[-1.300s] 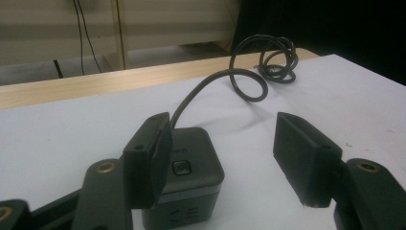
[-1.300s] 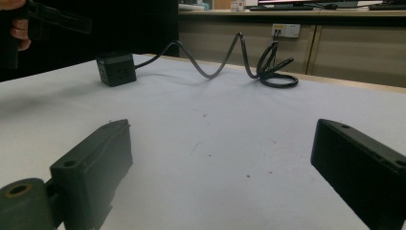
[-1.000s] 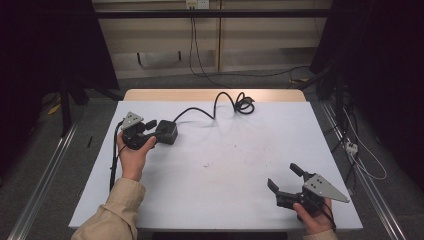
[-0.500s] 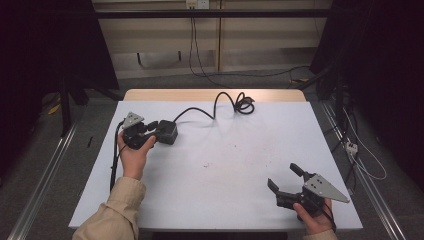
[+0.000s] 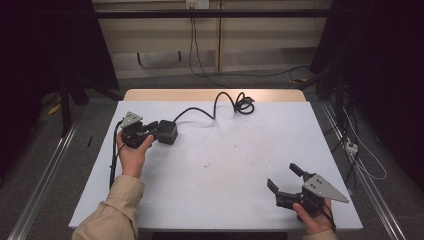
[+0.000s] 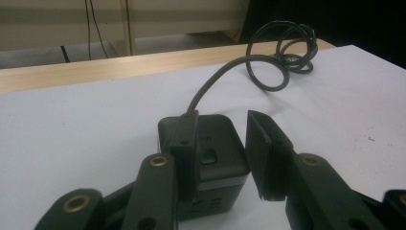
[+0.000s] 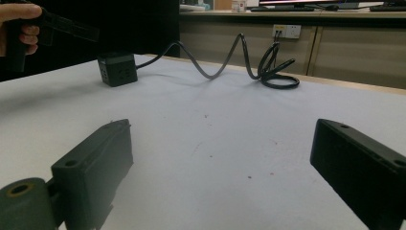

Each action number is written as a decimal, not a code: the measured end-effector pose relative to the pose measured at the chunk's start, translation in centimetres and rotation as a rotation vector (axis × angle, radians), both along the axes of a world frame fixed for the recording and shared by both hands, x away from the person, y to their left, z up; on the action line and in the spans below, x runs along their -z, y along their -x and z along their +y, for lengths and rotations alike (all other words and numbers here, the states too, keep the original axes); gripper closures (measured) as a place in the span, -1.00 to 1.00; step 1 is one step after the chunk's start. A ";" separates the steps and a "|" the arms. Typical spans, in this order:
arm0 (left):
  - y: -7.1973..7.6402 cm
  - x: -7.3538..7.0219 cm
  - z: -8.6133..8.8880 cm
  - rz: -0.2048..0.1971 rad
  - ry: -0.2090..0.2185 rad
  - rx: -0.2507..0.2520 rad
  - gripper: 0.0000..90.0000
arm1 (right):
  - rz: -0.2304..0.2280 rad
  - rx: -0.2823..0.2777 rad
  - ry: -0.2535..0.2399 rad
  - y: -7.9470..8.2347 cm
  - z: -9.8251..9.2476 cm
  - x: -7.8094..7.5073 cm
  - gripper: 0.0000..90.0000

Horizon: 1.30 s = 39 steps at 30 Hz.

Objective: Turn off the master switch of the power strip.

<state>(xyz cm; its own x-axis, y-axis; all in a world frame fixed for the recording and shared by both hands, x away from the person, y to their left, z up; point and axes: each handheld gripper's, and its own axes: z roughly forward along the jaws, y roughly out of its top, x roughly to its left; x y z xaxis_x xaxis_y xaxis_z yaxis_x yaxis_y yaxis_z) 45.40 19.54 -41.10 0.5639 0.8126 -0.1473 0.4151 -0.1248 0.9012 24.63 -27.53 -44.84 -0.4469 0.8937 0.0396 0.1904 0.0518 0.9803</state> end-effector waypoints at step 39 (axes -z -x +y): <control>-1.3 0.1 -1.0 0.023 -0.024 0.025 0.78 | -0.005 0.002 -0.003 0.1 -0.1 -0.1 -0.85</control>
